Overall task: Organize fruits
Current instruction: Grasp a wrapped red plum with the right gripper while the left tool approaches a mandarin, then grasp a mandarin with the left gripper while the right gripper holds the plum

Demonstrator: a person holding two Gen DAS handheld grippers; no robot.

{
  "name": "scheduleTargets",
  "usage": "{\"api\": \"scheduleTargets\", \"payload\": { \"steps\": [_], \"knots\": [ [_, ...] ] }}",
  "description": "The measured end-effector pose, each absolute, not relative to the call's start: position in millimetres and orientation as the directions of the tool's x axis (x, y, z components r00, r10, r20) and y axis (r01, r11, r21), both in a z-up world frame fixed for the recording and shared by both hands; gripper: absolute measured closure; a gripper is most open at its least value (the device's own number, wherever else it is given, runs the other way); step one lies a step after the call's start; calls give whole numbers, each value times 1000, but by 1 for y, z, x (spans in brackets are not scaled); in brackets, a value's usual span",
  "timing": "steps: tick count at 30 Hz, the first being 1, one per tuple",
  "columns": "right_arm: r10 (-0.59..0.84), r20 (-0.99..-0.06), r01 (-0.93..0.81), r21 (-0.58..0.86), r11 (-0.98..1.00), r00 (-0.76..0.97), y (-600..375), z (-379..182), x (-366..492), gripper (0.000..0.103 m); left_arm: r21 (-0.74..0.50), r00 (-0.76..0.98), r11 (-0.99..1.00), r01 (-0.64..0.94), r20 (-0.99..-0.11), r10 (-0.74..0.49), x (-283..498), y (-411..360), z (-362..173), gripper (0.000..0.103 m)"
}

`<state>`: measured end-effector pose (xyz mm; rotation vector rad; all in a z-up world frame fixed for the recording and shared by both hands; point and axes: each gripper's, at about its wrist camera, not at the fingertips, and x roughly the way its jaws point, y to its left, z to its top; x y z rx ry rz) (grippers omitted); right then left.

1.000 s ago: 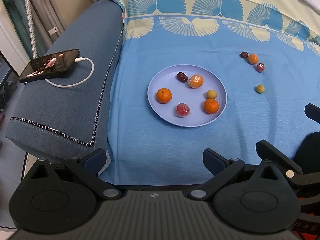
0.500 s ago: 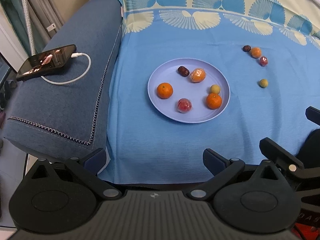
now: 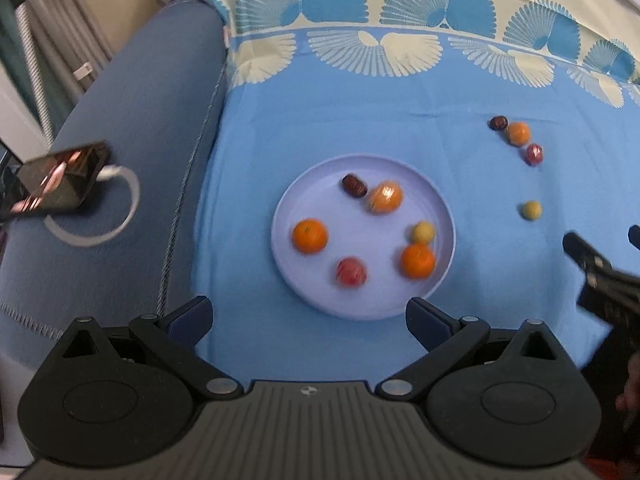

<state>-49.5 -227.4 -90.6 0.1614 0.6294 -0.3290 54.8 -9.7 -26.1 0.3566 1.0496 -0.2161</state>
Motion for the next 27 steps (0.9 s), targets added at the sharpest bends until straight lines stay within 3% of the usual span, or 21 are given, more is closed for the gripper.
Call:
{"api": "scheduleTargets", "payload": {
  "steps": [6, 13, 16, 20, 23, 27],
  "knots": [
    [-337, -597, 408, -18, 913, 728, -300, -141, 16, 1, 189, 460, 901, 391, -888, -13, 100, -71, -42, 0],
    [-316, -594, 306, -121, 944, 740, -334, -197, 86, 1, 111, 419, 894, 434, -903, -91, 156, -158, -67, 0],
    [-289, -600, 292, -96, 952, 746, -343, -207, 94, 2, 60, 393, 884, 463, -908, -144, 178, -202, -79, 0],
    [-230, -597, 274, -17, 962, 768, -360, -202, 87, 47, 20, 370, 873, 487, -910, -186, 200, -255, -98, 0],
    [-229, -598, 296, 14, 955, 768, -374, -200, 84, 70, -2, 343, 870, 494, -919, -197, 213, -285, -116, 0],
    [-393, -609, 454, -60, 889, 689, -398, -198, 81, 73, -47, 285, 877, 478, -936, -206, 228, -312, -142, 0]
  ]
}}
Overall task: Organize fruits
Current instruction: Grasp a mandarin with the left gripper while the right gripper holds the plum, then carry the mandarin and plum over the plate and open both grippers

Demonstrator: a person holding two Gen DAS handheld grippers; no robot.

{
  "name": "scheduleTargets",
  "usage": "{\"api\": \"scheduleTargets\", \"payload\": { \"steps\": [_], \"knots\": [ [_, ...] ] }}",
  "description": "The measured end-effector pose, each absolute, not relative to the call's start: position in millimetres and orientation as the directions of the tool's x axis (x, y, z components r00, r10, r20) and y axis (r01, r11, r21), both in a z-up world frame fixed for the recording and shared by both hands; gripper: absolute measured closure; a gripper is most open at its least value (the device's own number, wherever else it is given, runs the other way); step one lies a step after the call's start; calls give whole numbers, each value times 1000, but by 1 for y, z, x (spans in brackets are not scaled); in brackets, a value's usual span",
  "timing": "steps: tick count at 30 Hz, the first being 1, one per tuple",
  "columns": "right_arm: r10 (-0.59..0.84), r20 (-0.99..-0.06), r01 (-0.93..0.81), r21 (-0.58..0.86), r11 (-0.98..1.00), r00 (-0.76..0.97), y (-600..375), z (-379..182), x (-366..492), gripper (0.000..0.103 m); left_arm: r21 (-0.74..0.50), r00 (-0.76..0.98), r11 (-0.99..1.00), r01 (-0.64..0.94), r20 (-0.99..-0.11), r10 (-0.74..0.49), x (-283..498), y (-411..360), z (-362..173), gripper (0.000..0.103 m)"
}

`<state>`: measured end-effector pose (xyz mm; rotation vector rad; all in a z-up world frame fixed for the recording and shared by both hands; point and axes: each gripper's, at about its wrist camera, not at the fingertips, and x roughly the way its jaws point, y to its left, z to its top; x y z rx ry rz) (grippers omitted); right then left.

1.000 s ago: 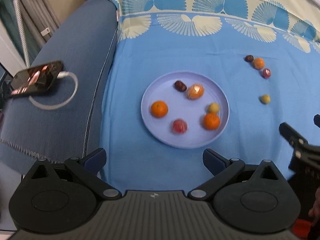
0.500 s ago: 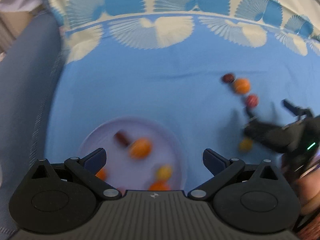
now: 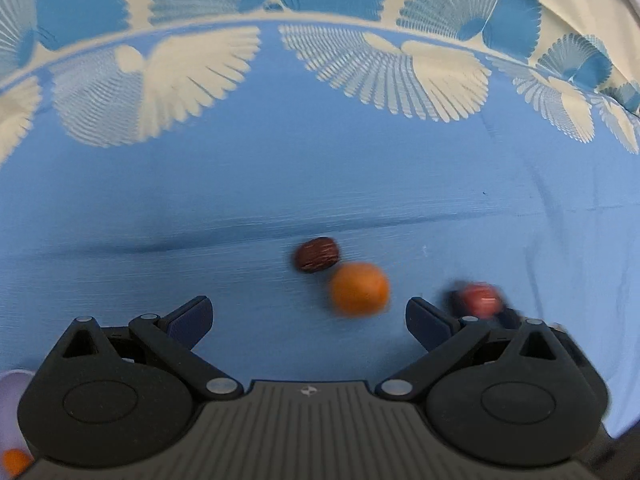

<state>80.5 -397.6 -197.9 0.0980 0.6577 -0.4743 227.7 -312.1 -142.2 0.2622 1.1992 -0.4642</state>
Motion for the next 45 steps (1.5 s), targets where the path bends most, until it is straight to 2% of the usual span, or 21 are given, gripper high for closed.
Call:
{"api": "scheduleTargets", "payload": {
  "steps": [4, 9, 10, 12, 13, 22, 28, 35, 45],
  "knots": [
    [-424, -618, 540, 0, 842, 662, -424, -199, 74, 73, -51, 261, 902, 429, -949, -178, 239, -327, -163, 0],
    [-442, -611, 538, -30, 842, 657, -418, -201, 78, 72, -38, 231, 926, 376, -964, -134, 249, -335, -183, 2],
    [-440, -611, 540, -24, 841, 658, -419, -200, 78, 73, -23, 257, 929, 370, -958, -125, 247, -334, -180, 14],
    [-440, -610, 544, -16, 839, 660, -418, -199, 75, 73, -20, 294, 902, 432, -942, -163, 238, -332, -168, 60],
    [-440, -608, 549, -9, 836, 661, -418, -199, 75, 73, -38, 281, 889, 457, -942, -185, 235, -330, -163, 62],
    [-508, -540, 603, -1, 798, 671, -421, -179, 53, 73, 6, 336, 876, 481, -925, -179, 204, -262, -106, 62],
    [-511, -469, 591, 29, 806, 720, -392, -111, 6, 73, 122, 403, 870, 477, -911, -93, 157, -185, -59, 62],
    [-289, -469, 373, 95, 923, 835, -303, -43, -70, 73, 144, 445, 880, 452, -892, -82, 90, -91, -17, 62],
    [29, -542, 114, 229, 967, 840, -186, -11, -130, 73, 137, 494, 906, 401, -865, -88, 2, 6, 8, 62]
  ]
}}
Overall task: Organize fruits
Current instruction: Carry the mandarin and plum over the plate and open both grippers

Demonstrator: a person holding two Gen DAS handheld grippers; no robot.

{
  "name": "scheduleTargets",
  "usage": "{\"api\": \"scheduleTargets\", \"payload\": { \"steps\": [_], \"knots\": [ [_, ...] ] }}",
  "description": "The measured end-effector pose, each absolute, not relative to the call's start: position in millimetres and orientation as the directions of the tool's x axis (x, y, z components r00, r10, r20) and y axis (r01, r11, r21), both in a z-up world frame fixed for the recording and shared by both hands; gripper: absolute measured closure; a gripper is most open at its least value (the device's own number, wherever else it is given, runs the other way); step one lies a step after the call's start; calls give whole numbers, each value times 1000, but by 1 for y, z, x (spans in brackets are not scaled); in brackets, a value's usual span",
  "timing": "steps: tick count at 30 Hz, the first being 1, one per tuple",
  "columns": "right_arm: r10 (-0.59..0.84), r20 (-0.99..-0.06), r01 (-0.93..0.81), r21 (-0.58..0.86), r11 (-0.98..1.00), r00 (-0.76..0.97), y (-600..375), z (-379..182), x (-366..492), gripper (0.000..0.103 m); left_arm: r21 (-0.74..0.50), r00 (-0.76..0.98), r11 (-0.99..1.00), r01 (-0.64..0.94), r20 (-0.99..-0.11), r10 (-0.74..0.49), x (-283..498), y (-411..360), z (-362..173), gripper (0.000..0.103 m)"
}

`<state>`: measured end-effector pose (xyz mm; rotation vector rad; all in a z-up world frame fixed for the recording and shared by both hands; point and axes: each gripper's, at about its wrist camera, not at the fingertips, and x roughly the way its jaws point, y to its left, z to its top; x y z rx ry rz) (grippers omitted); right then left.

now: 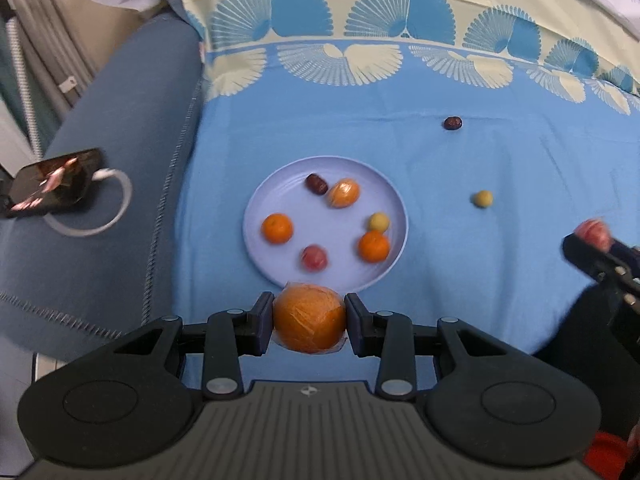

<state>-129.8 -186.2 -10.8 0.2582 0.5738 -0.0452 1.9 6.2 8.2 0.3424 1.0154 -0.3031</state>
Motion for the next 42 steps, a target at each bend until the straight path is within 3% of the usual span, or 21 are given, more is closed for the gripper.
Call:
{"api": "scheduleTargets", "payload": {
  "steps": [13, 42],
  "knots": [
    [34, -527, -3, 60, 998, 849, -118, 9, -168, 73, 91, 582, 928, 361, -799, -149, -50, 54, 30, 62],
    [55, -593, -23, 62, 998, 804, -112, -4, -147, 73, 76, 543, 925, 372, -826, -150, -31, 55, 15, 62]
  ]
}}
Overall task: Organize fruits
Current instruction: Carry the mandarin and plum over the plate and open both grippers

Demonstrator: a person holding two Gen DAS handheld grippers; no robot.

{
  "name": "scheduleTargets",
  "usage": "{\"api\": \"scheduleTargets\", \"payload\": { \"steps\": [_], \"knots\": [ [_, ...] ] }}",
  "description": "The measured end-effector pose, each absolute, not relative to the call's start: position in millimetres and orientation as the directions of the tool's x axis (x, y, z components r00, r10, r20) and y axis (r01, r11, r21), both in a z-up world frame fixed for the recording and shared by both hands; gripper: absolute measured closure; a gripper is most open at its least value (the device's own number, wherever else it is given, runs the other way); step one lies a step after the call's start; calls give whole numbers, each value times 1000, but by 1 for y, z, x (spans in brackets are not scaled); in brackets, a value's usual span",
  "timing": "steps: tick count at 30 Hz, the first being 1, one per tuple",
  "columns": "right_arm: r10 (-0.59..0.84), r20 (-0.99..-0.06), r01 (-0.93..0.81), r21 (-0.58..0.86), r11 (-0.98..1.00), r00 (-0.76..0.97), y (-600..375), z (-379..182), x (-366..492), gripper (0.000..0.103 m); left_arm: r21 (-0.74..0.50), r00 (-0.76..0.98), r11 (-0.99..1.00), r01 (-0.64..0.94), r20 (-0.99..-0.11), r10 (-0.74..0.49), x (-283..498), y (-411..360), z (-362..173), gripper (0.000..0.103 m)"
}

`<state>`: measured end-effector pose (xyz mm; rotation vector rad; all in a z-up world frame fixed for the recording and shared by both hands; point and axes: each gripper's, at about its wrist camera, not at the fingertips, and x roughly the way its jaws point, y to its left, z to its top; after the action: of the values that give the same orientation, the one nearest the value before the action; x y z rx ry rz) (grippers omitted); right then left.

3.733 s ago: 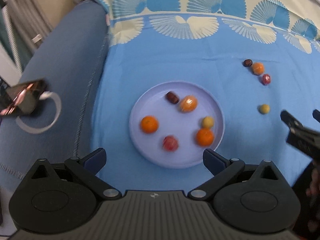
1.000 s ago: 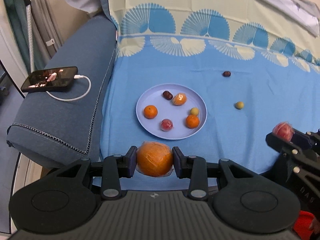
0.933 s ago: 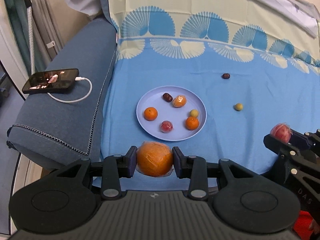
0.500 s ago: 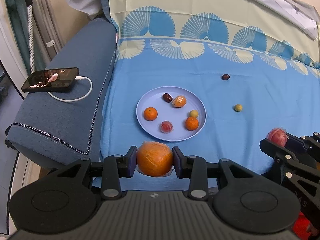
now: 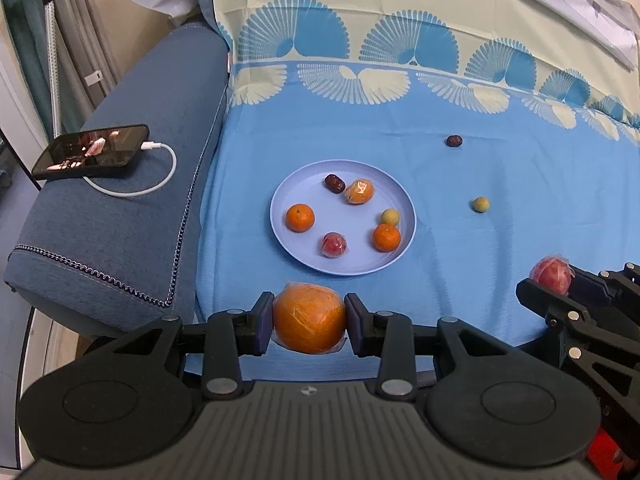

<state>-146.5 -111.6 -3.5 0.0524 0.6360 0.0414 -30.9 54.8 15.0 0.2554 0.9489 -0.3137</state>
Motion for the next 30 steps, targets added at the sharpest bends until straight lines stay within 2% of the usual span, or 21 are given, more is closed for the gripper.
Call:
{"api": "scheduleTargets", "payload": {
  "steps": [13, 30],
  "knots": [
    [60, -643, -36, 51, 998, 763, -112, -20, -117, 73, 58, 488, 933, 355, -863, -132, 5, 55, -9, 62],
    [83, -688, -53, 65, 996, 721, -112, -63, -9, 73, 97, 459, 934, 343, -885, -77, 120, 19, -52, 62]
  ]
}}
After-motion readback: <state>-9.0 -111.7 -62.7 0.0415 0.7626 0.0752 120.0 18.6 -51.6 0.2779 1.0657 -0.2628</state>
